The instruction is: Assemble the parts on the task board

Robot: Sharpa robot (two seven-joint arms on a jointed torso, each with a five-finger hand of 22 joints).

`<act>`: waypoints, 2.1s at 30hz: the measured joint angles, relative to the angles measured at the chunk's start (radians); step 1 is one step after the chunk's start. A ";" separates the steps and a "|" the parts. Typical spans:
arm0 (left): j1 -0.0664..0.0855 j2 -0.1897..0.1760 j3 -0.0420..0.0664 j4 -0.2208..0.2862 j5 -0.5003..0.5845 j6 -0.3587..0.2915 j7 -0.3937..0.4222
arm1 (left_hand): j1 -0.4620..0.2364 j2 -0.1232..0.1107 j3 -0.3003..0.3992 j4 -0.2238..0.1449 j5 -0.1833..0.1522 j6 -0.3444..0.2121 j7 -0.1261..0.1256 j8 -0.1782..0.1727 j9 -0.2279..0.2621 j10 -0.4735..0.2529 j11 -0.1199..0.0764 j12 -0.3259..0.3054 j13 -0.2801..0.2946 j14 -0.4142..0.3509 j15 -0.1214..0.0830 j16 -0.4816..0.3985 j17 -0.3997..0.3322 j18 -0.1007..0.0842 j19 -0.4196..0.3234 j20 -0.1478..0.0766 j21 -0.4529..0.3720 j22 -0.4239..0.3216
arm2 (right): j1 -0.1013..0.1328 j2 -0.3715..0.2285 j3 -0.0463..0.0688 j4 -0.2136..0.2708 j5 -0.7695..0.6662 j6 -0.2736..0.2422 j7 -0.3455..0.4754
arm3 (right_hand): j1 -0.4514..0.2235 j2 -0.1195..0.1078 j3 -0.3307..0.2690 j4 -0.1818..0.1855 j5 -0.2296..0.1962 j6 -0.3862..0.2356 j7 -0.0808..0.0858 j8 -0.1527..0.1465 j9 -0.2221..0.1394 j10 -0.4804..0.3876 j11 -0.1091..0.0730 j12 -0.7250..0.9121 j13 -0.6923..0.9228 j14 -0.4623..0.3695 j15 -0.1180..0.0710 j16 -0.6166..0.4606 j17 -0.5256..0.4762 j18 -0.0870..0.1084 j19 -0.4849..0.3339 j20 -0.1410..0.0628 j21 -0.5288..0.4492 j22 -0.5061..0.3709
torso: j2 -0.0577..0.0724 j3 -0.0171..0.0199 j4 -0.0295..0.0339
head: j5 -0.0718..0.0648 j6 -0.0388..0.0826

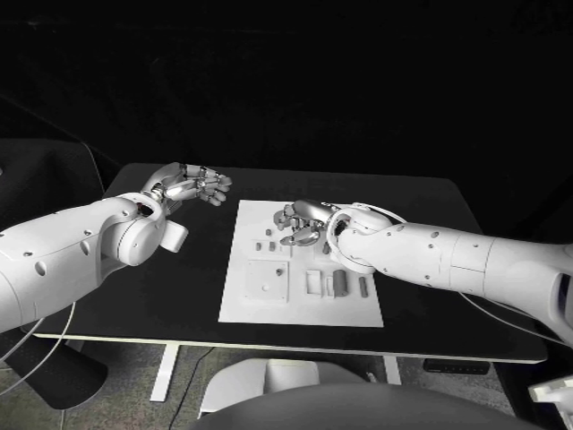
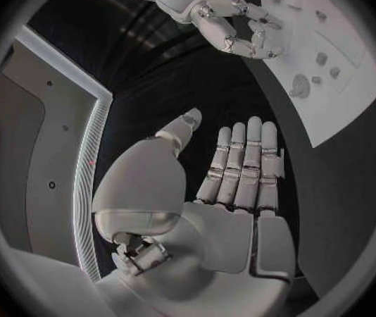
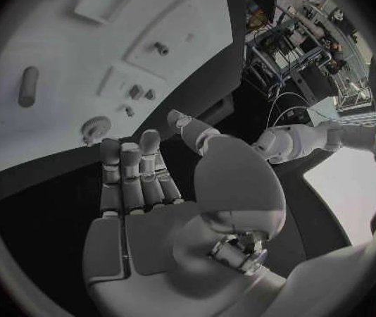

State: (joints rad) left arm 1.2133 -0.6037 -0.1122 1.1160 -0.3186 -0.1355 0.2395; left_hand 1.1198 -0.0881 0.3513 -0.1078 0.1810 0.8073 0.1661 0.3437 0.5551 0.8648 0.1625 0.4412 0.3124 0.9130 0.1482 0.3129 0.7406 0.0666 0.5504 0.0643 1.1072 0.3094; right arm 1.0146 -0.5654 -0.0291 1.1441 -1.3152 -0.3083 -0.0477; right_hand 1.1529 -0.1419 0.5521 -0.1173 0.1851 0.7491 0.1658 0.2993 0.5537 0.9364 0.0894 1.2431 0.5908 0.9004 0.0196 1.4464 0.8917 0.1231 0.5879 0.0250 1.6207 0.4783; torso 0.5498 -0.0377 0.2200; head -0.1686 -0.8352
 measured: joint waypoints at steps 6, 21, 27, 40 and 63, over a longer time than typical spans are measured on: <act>0.000 -0.001 0.000 -0.002 0.000 0.000 0.000 | 0.000 0.000 0.000 0.000 0.000 0.000 0.000 0.000 0.000 0.000 0.000 0.000 0.000 0.000 0.000 0.000 0.000 0.000 0.000 0.000 0.000 0.001 | 0.017 -0.048 0.021 -0.025 0.014 0.008 -0.007 | -0.011 -0.003 -0.007 0.001 0.000 0.000 0.000 0.002 0.000 0.000 0.000 0.000 0.000 0.000 0.000 0.004 0.000 0.000 0.000 0.000 0.000 0.000 | 0.000 0.0012 -0.0012 | -0.006 0.008; 0.000 -0.001 0.000 -0.004 0.000 0.002 0.000 | 0.000 0.000 0.000 0.000 0.000 0.000 0.000 0.000 0.000 0.000 0.000 0.000 0.000 0.000 0.000 0.000 0.000 0.000 0.000 0.000 0.000 0.001 | 0.014 -0.065 0.023 -0.067 -0.009 0.080 -0.016 | -0.027 -0.019 -0.029 -0.004 0.000 0.000 0.000 0.007 0.001 -0.001 -0.001 0.000 0.000 0.000 0.000 0.004 0.000 0.000 0.000 0.000 0.000 0.000 | 0.002 0.0023 0.0016 | -0.012 0.012; 0.000 -0.002 0.000 -0.004 0.000 0.003 0.000 | 0.000 0.000 0.000 0.000 0.000 0.000 0.000 0.000 0.000 0.000 0.000 0.000 0.000 0.000 0.000 0.000 0.000 0.000 0.000 0.000 0.000 0.001 | -0.007 -0.053 0.022 -0.107 -0.025 0.096 -0.017 | -0.057 -0.025 -0.082 -0.010 0.000 -0.015 0.004 0.007 -0.002 -0.016 -0.002 0.000 0.000 -0.006 0.006 0.004 -0.001 0.000 -0.006 -0.006 0.000 -0.002 | 0.002 0.0004 0.0033 | -0.012 0.010; 0.000 -0.005 0.000 -0.004 0.000 0.004 0.001 | 0.000 0.000 0.000 0.000 0.000 0.000 0.000 0.000 0.000 0.000 0.000 0.000 0.000 0.000 0.000 0.000 0.000 0.000 0.000 0.000 0.000 0.002 | -0.044 -0.033 0.020 -0.179 -0.046 0.116 -0.018 | -0.057 -0.025 -0.101 -0.010 0.000 -0.044 0.008 -0.001 -0.008 -0.020 0.002 0.000 -0.001 -0.012 0.005 0.004 -0.002 0.000 -0.009 -0.009 0.000 -0.003 | 0.002 -0.0017 0.0036 | -0.009 0.003; 0.000 -0.007 0.000 -0.005 0.001 0.004 0.001 | 0.000 0.000 0.000 0.000 0.000 0.000 0.000 0.000 0.000 0.000 0.000 0.000 0.000 0.000 0.000 0.000 0.000 0.000 0.000 0.000 0.000 0.002 | -0.052 -0.041 0.015 -0.189 -0.052 0.140 -0.015 | -0.045 -0.003 -0.106 -0.010 0.000 0.012 0.001 0.034 0.006 -0.023 -0.002 0.013 -0.001 -0.013 0.006 0.007 -0.002 0.000 -0.009 -0.009 0.000 -0.004 | 0.001 0.0001 0.0017 | -0.011 -0.002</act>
State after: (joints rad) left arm 1.2129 -0.6107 -0.1123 1.1112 -0.3180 -0.1311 0.2404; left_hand 1.1198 -0.0881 0.3513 -0.1078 0.1810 0.8073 0.1661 0.3437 0.5553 0.8649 0.1625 0.4413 0.3125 0.9130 0.1482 0.3129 0.7409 0.0665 0.5504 0.0642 1.1072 0.3116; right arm 0.9625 -0.6064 -0.0142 0.9552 -1.3675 -0.1678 -0.0631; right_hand 1.1083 -0.1444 0.4459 -0.1269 0.1851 0.7609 0.1666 0.3335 0.5595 0.9132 0.0874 1.2557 0.5897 0.8876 0.0252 1.4538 0.8896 0.1229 0.5789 0.0161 1.6206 0.4746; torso 0.5510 -0.0376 0.2218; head -0.1800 -0.8373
